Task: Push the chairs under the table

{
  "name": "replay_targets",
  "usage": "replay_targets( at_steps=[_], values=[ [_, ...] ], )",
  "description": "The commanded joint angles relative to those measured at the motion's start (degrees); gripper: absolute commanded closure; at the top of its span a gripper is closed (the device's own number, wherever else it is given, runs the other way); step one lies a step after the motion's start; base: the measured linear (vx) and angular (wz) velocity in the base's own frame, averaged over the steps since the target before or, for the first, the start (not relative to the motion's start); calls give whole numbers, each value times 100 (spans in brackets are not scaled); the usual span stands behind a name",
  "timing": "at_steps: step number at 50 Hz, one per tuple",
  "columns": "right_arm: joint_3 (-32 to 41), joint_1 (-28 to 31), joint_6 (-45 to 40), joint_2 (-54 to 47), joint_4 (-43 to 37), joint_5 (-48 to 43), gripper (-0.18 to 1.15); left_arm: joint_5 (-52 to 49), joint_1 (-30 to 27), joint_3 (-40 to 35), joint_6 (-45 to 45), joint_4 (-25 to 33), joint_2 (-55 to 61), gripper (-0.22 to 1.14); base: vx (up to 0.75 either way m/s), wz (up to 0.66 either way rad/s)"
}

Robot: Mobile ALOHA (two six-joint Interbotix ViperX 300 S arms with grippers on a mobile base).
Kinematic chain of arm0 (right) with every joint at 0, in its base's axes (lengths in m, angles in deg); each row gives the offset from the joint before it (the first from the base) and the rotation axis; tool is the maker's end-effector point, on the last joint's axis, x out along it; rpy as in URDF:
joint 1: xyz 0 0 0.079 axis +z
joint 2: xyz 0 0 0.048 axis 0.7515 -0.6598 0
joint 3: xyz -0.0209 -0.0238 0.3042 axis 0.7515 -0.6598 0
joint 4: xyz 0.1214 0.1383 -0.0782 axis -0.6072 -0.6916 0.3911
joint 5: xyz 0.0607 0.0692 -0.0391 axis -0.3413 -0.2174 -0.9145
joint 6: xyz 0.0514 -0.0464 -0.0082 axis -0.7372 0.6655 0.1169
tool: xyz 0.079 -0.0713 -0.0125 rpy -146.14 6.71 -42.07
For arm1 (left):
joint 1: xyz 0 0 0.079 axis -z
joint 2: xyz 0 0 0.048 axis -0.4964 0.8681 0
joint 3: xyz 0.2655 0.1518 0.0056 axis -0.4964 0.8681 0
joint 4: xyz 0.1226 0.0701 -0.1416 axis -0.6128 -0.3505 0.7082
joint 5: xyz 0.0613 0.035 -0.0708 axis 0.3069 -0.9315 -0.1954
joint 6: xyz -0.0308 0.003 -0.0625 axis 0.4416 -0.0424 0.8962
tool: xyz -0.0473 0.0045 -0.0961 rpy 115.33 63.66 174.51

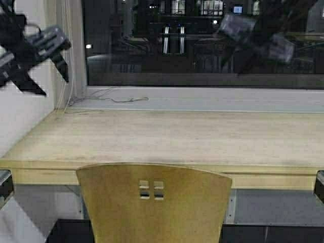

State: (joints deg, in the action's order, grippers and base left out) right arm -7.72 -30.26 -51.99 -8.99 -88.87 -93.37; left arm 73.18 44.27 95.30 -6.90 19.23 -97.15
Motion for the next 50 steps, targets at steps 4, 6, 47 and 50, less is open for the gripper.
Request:
replay_targets(
  at_steps=[4,6,47,50],
  values=[
    [-202,9,1160,949,668,343,17,-1503,-18,-70,-1134,-431,-1573,5,-7,11],
    [-281,-26,1239,1046,650,334,17,-1652,-18,-53,-1336,-466,-1854,5,-9,18],
    [-255,-35,1134,1011,492,123,17,-1441,-18,308,-1863,-545,-3349,5,-17,42],
    [-211,-35,1107,984,492,123,17,-1397,-18,299,-1872,-545,-3349,5,-30,40]
  ],
)
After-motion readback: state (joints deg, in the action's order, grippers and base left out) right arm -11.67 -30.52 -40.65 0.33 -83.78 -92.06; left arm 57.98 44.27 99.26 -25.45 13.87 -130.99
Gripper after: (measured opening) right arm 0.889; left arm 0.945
